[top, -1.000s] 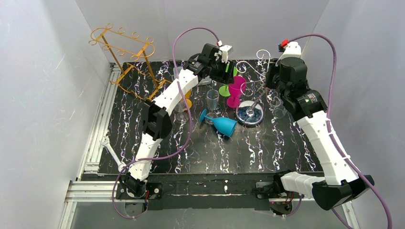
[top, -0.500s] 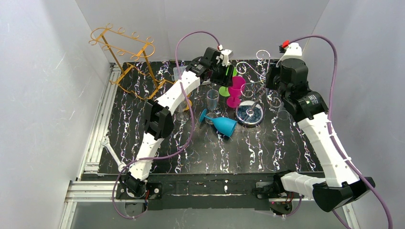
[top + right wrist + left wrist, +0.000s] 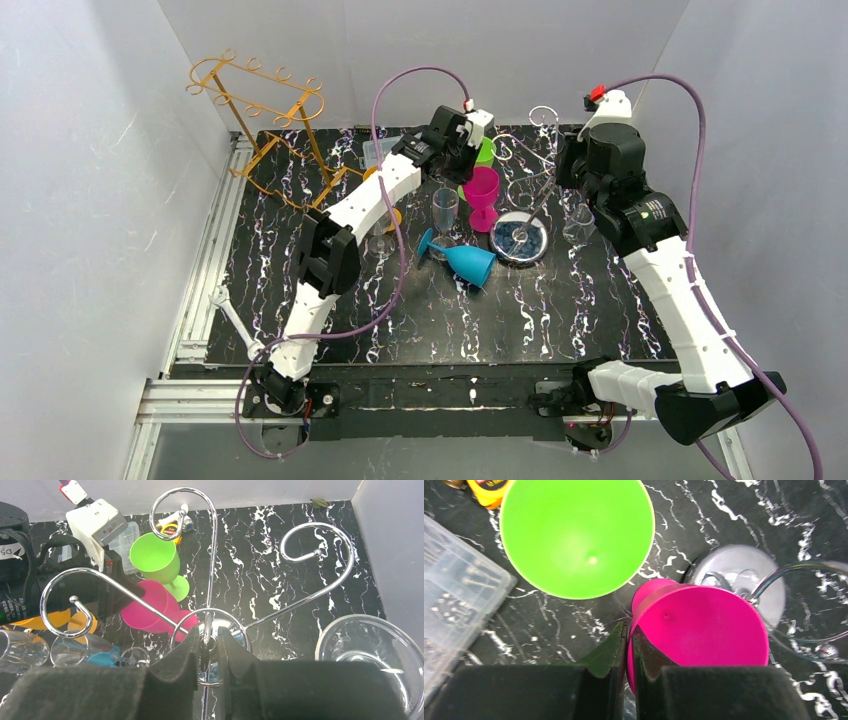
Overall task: Place the wine glass upside down on the wine glass rack
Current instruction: Pick up the wine glass at the center of the board, then place the wine glass at the center of the board.
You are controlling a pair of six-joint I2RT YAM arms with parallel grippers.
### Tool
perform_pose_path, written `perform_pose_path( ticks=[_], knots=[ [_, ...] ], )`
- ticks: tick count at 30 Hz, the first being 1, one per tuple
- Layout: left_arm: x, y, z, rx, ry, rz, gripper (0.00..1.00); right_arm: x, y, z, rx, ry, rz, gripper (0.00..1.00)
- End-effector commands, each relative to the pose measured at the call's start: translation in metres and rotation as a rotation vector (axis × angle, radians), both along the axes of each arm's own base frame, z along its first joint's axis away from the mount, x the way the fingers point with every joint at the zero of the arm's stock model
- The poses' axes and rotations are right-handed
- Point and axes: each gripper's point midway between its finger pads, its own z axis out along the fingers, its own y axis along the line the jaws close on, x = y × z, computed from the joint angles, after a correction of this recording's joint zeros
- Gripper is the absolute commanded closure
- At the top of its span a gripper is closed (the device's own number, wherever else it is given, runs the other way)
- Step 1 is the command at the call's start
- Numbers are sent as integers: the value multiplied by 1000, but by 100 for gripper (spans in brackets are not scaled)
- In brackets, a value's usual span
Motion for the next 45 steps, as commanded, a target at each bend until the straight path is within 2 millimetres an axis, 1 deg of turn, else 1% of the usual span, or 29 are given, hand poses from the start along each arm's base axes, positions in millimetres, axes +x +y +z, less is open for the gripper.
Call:
perform_pose_path(
  ticks=[1, 3, 5, 8, 12, 16, 18, 21, 24, 27, 28, 29, 32, 33, 37, 39, 41, 44, 45],
  knots=[
    [11, 26, 78, 56, -264, 7, 95, -4, 3, -13, -2, 40, 18, 99],
    [13, 30, 87, 74, -312, -1, 96, -4, 5, -14, -1, 41, 22, 99],
    [19, 39, 96, 108, -364, 19, 97, -3, 5, -14, 0, 43, 24, 99],
    [24, 47, 104, 151, -428, 27, 98, -2, 6, -14, 0, 42, 25, 99],
    [32, 60, 107, 208, -489, 54, 98, -1, 8, -17, 3, 48, 35, 99],
    [36, 78, 97, 252, -462, 80, 95, 1, 11, -17, 9, 49, 43, 99],
    [38, 89, 88, 270, -438, 95, 91, 3, 13, -17, 11, 52, 50, 99],
    [41, 103, 82, 278, -419, 118, 85, 5, 16, -17, 16, 54, 60, 99],
    [39, 111, 71, 282, -360, 125, 78, 7, 19, -18, 19, 57, 66, 99],
    [35, 117, 65, 282, -318, 132, 75, 9, 21, -15, 23, 55, 70, 99],
    [35, 118, 65, 281, -316, 135, 73, 10, 21, -15, 23, 56, 71, 99],
    [35, 119, 65, 281, -317, 135, 68, 10, 21, -13, 24, 54, 71, 99],
    [33, 119, 75, 257, -329, 144, 39, 11, 22, -8, 26, 46, 73, 99],
    [32, 118, 80, 242, -333, 142, 31, 11, 22, -5, 26, 42, 73, 99],
    [28, 113, 107, 176, -349, 151, 10, 12, 22, 0, 24, 39, 75, 98],
    [24, 111, 122, 137, -351, 148, 3, 12, 23, 3, 28, 37, 82, 95],
    [17, 109, 136, 102, -358, 144, 2, 12, 25, 6, 31, 36, 89, 89],
    [7, 111, 155, 67, -370, 138, 2, 12, 27, 11, 32, 35, 101, 85],
    [2, 112, 161, 58, -372, 133, 2, 12, 28, 13, 35, 35, 107, 81]
  ],
)
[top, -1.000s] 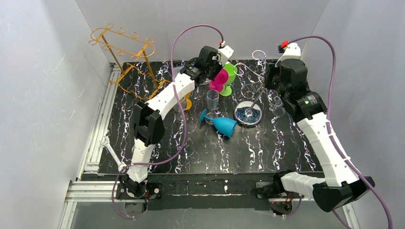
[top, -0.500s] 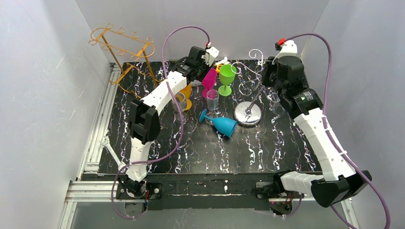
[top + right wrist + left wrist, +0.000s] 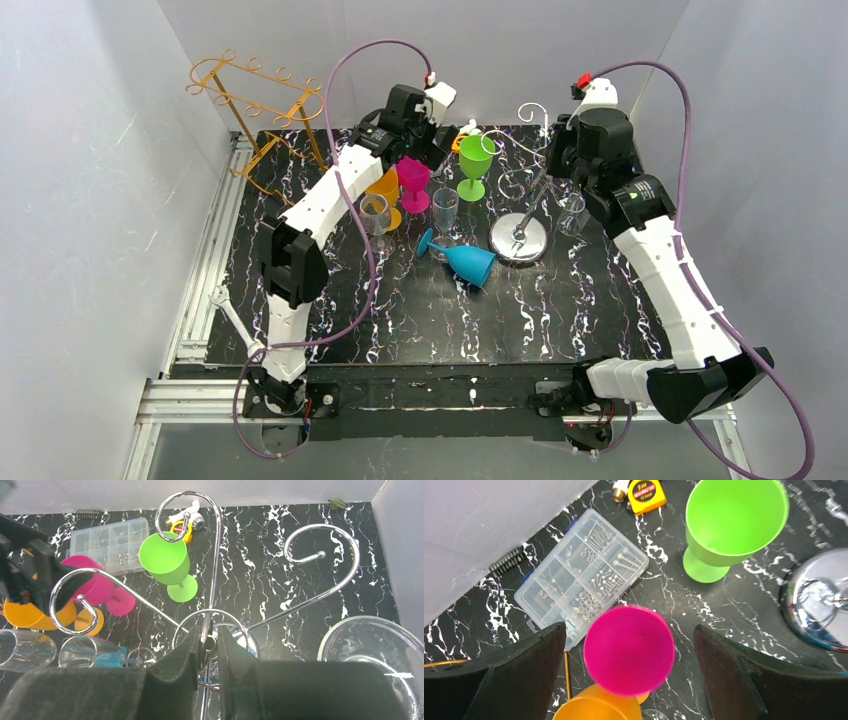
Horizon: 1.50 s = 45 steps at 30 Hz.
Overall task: Place the wine glass upside down on the wine glass rack
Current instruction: Place the wine glass at the center of the board, then pick up the wine glass at the center of the board.
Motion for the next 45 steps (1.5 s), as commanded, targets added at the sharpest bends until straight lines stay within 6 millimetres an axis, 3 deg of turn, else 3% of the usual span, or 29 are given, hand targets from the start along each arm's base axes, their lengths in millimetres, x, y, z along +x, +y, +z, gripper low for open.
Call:
perform_pose_path(
  ticks=[1, 9, 16, 20, 24, 30, 36, 41, 45],
  knots=[
    [-33, 4, 96, -140, -109, -37, 2, -9, 10, 17, 32, 2, 59, 77],
    [-63, 13, 124, -166, -130, -90, 2, -14, 16, 47, 63, -38, 101, 47],
    [-81, 26, 139, -160, -150, -89, 2, -25, 20, 86, 88, -71, 147, 43],
    [-89, 35, 151, -156, -167, -73, 2, -39, 23, 98, 89, -74, 195, 32],
    [-97, 53, 164, -165, -193, -25, 2, -66, 45, 94, 95, -40, 313, 22],
    [-112, 89, 175, -186, -212, 44, 2, -124, 113, 57, -36, 24, 455, 5],
    [-137, 128, 182, -178, -225, 105, 2, -186, 169, 1, -237, 61, 568, 2],
    [-159, 149, 179, -184, -226, 133, 2, -194, 177, -65, -380, 114, 604, 2],
    [-171, 156, 171, -183, -219, 139, 2, -180, 173, -110, -464, 149, 605, 1]
  ],
)
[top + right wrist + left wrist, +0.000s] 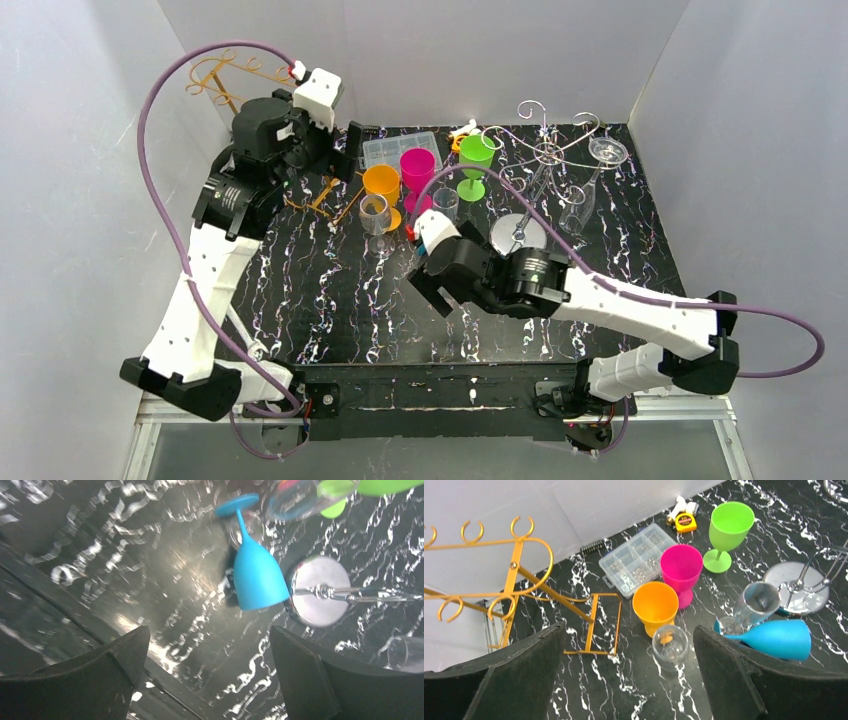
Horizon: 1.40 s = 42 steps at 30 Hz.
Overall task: Place the wine glass upside down on the wine glass rack
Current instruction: Pick up the wine glass at the center of the board.
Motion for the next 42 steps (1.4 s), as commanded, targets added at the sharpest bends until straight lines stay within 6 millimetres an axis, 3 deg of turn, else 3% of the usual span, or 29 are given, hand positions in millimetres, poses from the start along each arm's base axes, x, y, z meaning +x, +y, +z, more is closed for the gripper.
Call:
perform_pose_path(
  ticks=[1, 3, 7, 14, 21, 31, 36, 42],
  knots=[
    [-16, 10, -10, -5, 24, 14, 2, 30, -7, -30, -28, -29, -56, 1],
    [-21, 11, -13, -7, 27, 10, 2, 45, -13, -50, -28, 14, -75, 2],
    [-26, 11, -15, -12, 29, 3, 2, 66, -17, -67, -45, 33, -95, 2],
    [-28, 10, -16, -25, 27, -2, 2, 85, -26, -112, -104, 97, -87, 1],
    [-28, 9, -16, -16, 21, -12, 2, 102, -41, -137, -47, 124, -91, 2],
    [-35, 3, -15, -21, 25, -62, 2, 103, -42, -187, -92, 220, -22, 2],
    [-37, 2, -14, -25, 26, -71, 2, 100, -36, -195, -85, 266, -7, 2],
    [-42, 2, -16, -12, 29, -93, 2, 81, -29, -193, 4, 316, -7, 4]
  ],
)
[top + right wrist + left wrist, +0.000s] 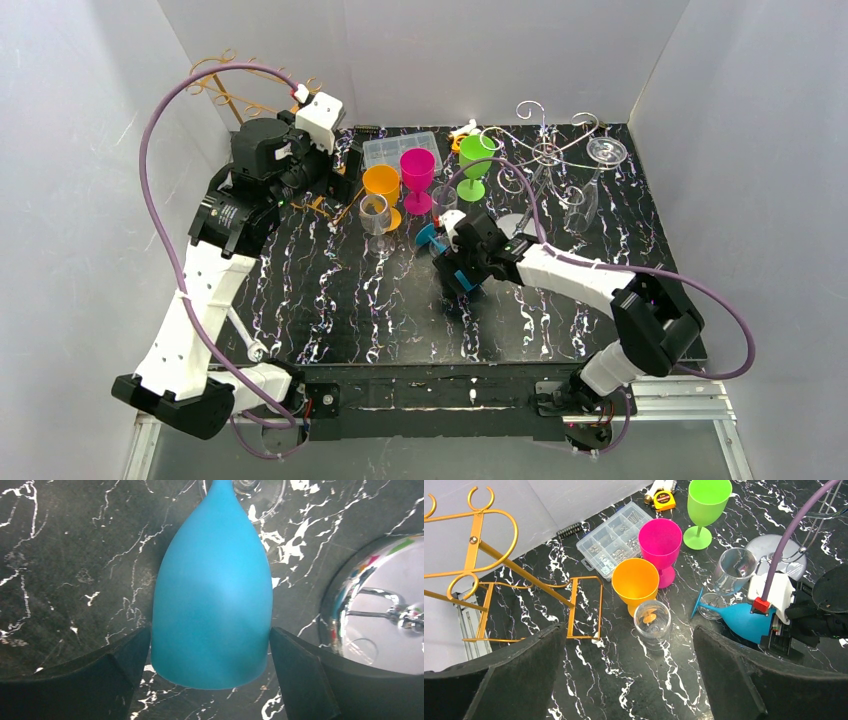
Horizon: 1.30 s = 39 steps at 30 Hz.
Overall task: Place the wine glass upside down on the wine glass rack
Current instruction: Pick up the wine glass at the center of the board, then place the wine glass at the center of the board.
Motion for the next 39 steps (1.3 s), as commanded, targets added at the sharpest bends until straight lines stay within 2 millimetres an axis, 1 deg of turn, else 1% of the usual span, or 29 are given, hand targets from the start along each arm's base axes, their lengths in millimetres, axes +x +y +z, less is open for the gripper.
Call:
perform_pose_path(
  ticks=[1, 5, 8, 10, 12, 17, 18, 20, 22, 27, 30, 33, 39],
  knots=[
    [-15, 3, 9, -3, -30, -35, 2, -20, 12, 4, 100, 44, 15, 7],
    [-24, 1, -1, 6, -10, -66, 2, -38, 14, 10, 152, 48, 16, 16],
    [-38, -2, -14, 14, 33, -118, 2, -54, 19, 20, 185, 37, 26, 18],
    [-54, -7, -30, 18, 76, -185, 2, -64, 24, 34, 220, 21, 29, 19],
    [-68, -8, -48, 30, 109, -234, 2, -72, 26, 53, 255, -10, 28, 20],
    [-95, -3, -88, 53, 219, -268, 2, -87, 28, 103, 378, -76, 4, 23],
    [-100, -1, -96, 52, 244, -263, 2, -91, 28, 110, 398, -82, 5, 23],
    [-110, 0, -113, 44, 298, -260, 2, -96, 28, 115, 419, -75, 9, 24],
    [-121, -1, -133, 26, 355, -270, 2, -101, 30, 113, 419, -57, 18, 24],
    [-142, -10, -179, -32, 524, -302, 2, -107, 35, 96, 387, -19, 29, 26],
    [-149, -15, -197, -57, 585, -317, 2, -110, 37, 84, 367, -5, 30, 26],
    [-146, -18, -208, -72, 579, -321, 2, -114, 36, 74, 358, 13, 25, 26],
    [-131, -22, -227, -44, 525, -336, 2, -130, 31, 52, 329, 60, 29, 26]
  ],
)
